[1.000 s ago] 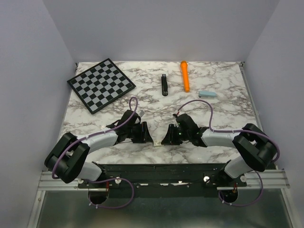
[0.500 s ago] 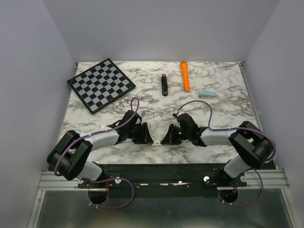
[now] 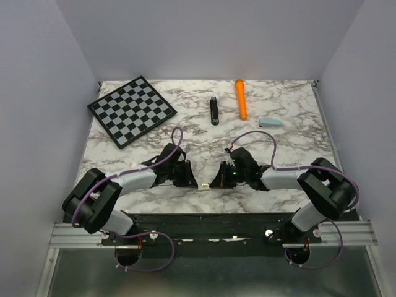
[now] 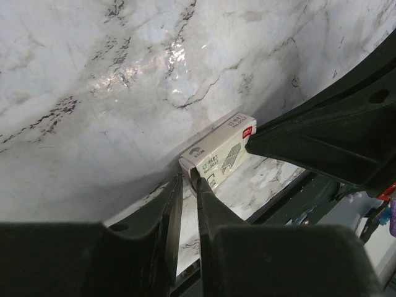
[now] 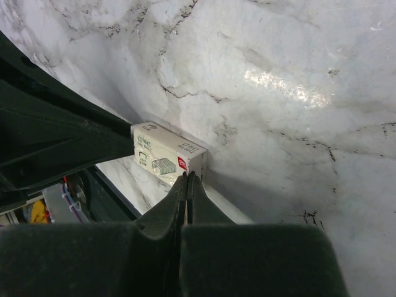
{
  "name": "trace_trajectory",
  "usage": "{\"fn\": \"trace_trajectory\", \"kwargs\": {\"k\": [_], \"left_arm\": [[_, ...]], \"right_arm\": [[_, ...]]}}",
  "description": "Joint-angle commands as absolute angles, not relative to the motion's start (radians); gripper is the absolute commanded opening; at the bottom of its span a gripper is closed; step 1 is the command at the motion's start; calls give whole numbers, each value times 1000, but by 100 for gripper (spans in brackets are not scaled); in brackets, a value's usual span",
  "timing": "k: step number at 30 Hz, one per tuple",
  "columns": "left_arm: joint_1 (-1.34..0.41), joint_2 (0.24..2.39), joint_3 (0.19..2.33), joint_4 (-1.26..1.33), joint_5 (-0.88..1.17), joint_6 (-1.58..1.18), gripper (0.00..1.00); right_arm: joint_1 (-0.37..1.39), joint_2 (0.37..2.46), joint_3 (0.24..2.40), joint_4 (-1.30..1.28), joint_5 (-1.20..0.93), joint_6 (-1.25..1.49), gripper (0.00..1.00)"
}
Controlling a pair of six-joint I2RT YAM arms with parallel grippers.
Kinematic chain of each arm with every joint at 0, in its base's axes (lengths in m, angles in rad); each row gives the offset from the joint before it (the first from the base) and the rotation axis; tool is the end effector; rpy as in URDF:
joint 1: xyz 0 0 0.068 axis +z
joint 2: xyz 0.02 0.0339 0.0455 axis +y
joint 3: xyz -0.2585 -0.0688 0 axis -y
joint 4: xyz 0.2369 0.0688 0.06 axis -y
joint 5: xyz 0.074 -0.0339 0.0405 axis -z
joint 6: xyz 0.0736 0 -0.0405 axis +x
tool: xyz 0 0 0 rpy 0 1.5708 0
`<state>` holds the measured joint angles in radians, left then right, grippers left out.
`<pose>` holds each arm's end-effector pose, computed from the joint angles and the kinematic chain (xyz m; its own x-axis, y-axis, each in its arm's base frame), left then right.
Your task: Load the staples into the stapler
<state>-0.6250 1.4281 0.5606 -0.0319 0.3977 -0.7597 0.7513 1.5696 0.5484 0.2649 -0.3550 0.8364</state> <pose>0.2027 -0.1814 0.1164 -0.9664 -0.0857 -0.2422 0.0955 0.7554 -0.6483 0.2008 0.2225 0.1032 -0.9483 0.0666 -0.3104 -0.1805 0.6912 0.6997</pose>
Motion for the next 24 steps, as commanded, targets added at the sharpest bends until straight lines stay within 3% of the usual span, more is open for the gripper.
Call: {"fn": "trace_trajectory", "kwargs": {"k": [1, 13, 17, 24], "left_arm": [[-640, 1443, 598, -43, 391, -758, 22], [-678, 1466, 660, -159, 313, -735, 18], [-687, 1470, 670, -190, 291, -733, 21], [-690, 1465, 680, -213, 270, -729, 24]], "right_arm": [[750, 1586, 537, 265, -357, 811, 4], [752, 1577, 531, 290, -370, 818, 5], [750, 1574, 519, 310, -371, 831, 13], [750, 1582, 514, 350, -385, 841, 14]]}}
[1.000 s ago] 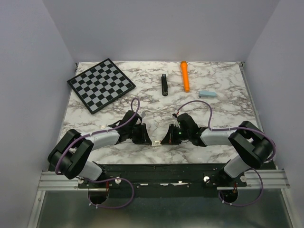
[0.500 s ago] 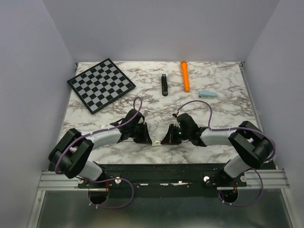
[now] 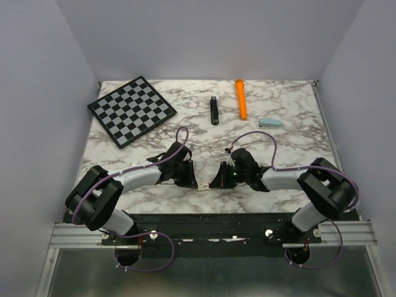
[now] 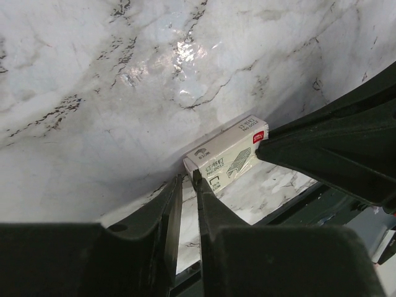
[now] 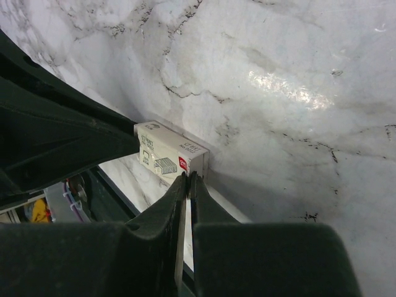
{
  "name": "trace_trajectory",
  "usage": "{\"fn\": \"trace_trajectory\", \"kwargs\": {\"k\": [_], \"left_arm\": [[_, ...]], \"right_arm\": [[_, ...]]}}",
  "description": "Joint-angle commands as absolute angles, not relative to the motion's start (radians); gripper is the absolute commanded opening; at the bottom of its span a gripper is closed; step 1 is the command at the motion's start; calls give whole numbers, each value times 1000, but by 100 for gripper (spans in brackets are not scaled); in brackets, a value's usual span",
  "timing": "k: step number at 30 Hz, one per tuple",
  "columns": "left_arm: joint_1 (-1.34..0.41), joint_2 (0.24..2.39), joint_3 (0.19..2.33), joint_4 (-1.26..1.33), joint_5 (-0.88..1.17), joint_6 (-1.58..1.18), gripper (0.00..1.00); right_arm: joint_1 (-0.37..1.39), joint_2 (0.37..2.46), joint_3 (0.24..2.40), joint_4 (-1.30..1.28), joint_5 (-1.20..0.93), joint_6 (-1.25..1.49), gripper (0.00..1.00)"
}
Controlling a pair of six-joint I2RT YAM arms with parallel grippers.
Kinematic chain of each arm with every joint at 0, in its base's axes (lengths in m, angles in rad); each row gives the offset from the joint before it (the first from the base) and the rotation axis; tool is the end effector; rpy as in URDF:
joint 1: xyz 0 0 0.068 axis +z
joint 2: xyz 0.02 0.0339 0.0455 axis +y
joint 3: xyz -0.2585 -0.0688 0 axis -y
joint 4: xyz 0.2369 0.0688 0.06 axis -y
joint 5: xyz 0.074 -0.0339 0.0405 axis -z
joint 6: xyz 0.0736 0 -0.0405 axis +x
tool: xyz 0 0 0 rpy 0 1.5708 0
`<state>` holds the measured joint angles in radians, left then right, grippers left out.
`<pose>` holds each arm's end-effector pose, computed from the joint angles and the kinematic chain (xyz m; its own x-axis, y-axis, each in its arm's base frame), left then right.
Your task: Load the staples into the stapler
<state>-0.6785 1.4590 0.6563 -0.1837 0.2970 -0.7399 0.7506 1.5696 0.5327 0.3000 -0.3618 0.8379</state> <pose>0.2033 -0.1916 0.1213 -0.9689 -0.0470 -0.2429 0.0983 0.8279 -0.5522 0.1999 0.2221 0.1026 -0.9454 0.0688 -0.3187 -0.1898 0.6786 0.7095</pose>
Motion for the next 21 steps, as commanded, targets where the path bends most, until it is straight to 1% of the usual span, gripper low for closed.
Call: {"fn": "trace_trajectory", "kwargs": {"k": [1, 8, 10, 11, 12, 14, 15, 21], "left_arm": [[-692, 1468, 683, -213, 273, -727, 24], [-709, 1488, 701, -210, 282, -719, 22], [-710, 1496, 703, -204, 288, -719, 17], [-712, 1496, 703, -203, 291, -721, 14], [-712, 1494, 706, -202, 290, -721, 8], [-712, 1488, 709, -213, 284, -716, 1], [-712, 1482, 710, -219, 272, -715, 0], [-712, 1451, 732, -273, 224, -706, 0]], "right_arm": [[752, 1583, 514, 354, -388, 839, 14], [750, 1598, 514, 376, -406, 847, 14], [750, 1601, 512, 379, -407, 847, 13], [750, 1601, 511, 379, -405, 848, 10], [752, 1600, 511, 379, -403, 848, 8], [750, 1594, 506, 377, -393, 853, 2], [749, 1589, 505, 373, -390, 851, 1], [749, 1571, 506, 344, -368, 844, 1]]}}
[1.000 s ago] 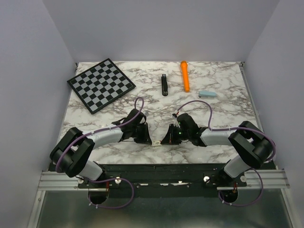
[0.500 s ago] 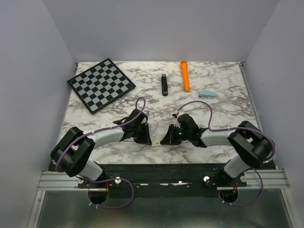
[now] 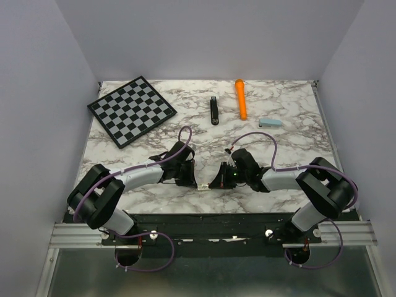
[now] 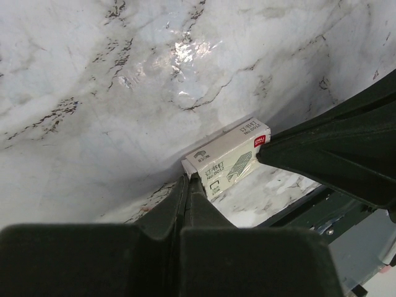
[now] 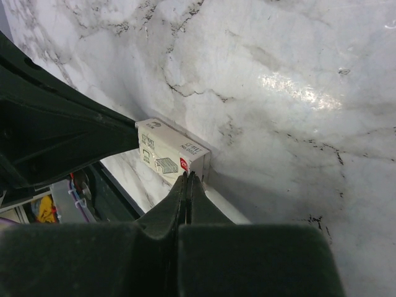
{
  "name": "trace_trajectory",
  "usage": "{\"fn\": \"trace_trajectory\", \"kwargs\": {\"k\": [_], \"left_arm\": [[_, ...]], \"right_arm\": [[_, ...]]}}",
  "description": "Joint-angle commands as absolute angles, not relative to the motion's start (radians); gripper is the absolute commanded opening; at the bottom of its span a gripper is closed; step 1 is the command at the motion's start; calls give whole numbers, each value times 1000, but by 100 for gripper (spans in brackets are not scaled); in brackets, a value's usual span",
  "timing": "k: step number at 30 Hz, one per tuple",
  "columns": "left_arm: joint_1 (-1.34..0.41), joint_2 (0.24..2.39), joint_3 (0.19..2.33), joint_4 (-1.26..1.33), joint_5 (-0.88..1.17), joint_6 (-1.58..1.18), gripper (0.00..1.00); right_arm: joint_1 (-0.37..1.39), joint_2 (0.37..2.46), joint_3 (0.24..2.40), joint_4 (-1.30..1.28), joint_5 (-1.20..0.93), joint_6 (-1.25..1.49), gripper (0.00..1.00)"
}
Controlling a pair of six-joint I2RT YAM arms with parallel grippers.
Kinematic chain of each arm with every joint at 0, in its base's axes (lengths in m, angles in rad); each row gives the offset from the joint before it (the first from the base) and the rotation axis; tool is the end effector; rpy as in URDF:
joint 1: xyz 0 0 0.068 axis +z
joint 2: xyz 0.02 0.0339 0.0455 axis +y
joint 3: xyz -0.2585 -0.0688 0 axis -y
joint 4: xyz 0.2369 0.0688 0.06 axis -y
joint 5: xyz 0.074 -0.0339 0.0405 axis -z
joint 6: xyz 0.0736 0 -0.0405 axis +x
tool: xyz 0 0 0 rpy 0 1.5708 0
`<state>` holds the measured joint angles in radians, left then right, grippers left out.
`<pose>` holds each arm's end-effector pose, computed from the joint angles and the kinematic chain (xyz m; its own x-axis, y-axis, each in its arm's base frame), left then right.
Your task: Load the staples into the stapler
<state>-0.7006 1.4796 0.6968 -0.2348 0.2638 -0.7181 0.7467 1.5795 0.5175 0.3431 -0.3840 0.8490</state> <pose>0.2039 -0.1971 0.1230 -0.9682 -0.0144 -0.2497 0.1196 0.8502 -0.5128 0.1993 0.2220 0.1007 -0.9474 0.0715 -0.3120 -0.1900 0.6589 0.7279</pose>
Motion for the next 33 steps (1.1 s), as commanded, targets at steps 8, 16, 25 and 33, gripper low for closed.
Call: {"fn": "trace_trajectory", "kwargs": {"k": [8, 16, 25, 33], "left_arm": [[-712, 1443, 732, -327, 170, -676, 0], [-710, 1453, 718, -327, 175, -680, 0], [-692, 1462, 718, -344, 184, -676, 0], [-690, 1456, 730, -330, 209, -692, 0]], "right_arm": [[749, 1542, 518, 287, -333, 824, 1], [749, 1532, 514, 273, -321, 822, 1], [736, 1517, 492, 290, -325, 822, 1], [736, 1500, 469, 399, -387, 833, 32]]}}
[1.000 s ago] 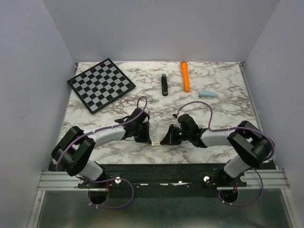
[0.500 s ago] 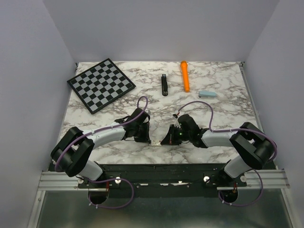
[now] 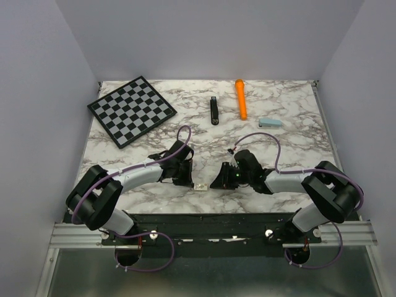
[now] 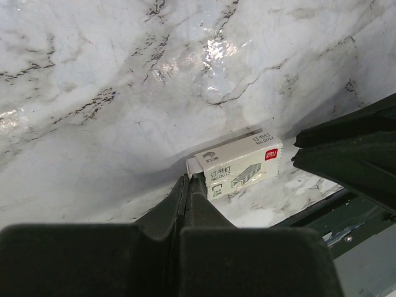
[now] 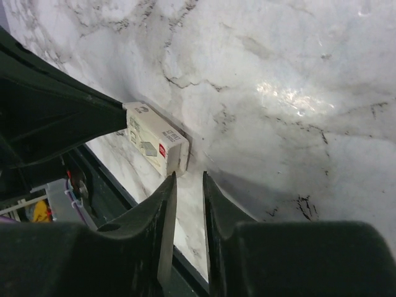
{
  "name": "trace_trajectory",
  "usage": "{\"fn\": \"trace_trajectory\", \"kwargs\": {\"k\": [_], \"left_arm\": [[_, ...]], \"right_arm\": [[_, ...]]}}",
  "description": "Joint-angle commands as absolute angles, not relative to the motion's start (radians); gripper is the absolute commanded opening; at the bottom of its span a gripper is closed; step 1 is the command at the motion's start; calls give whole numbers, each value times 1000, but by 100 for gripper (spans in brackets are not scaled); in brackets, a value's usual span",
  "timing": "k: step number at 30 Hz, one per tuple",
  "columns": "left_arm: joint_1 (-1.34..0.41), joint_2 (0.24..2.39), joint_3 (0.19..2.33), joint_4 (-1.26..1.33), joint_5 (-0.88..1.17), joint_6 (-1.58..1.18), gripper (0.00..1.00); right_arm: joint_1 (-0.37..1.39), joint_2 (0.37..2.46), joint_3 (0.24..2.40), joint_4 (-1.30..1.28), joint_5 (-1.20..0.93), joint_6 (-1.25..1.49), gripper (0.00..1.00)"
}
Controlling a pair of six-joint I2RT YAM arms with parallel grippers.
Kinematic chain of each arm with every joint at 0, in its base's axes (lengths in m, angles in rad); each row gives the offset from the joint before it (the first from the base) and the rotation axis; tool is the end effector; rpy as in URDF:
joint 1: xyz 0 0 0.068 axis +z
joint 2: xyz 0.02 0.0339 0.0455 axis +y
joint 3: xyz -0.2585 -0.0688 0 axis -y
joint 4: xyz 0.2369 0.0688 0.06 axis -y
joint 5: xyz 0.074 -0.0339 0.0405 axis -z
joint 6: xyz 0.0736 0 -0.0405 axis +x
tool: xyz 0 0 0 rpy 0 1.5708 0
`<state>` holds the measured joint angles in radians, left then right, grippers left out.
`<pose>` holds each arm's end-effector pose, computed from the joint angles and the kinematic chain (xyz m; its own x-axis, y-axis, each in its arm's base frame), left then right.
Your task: Load the staples into the stapler
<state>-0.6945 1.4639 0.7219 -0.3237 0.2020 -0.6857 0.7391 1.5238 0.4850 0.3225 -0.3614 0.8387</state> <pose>0.2044 -0.1895 0.1268 -0.9647 -0.0038 -0.2633 0.1172 0.8892 -0.4423 0.1949 0.2129 0.1042 -0.9396 0.0849 -0.3315 -0.1920 0.6710 0.7162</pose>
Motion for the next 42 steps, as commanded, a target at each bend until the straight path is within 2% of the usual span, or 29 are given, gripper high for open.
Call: {"fn": "trace_trajectory", "kwargs": {"k": [1, 5, 16, 22, 28, 29, 31, 32, 42], "left_arm": [[-690, 1457, 729, -327, 210, -695, 0], [-690, 1459, 729, -325, 212, -698, 0], [-690, 1459, 727, -308, 222, -710, 0], [-690, 1465, 724, -299, 230, -716, 0], [-690, 1462, 721, -296, 235, -716, 0], [-690, 1463, 718, -293, 235, -718, 0], [-690, 1460, 716, -295, 238, -721, 0], [-690, 1457, 713, -293, 235, -719, 0], [-652, 1437, 681, -290, 250, -710, 0]], "right_arm": [[736, 1502, 469, 406, -388, 836, 35], [736, 1523, 471, 440, -403, 851, 39], [736, 1615, 486, 526, -452, 899, 38], [736, 1669, 491, 606, -505, 922, 32], [736, 1689, 486, 646, -514, 942, 22], [736, 1689, 483, 646, -512, 946, 15], [732, 1689, 474, 649, -509, 954, 9], [729, 1689, 468, 653, -509, 956, 1], [686, 1681, 402, 736, -534, 974, 1]]}}
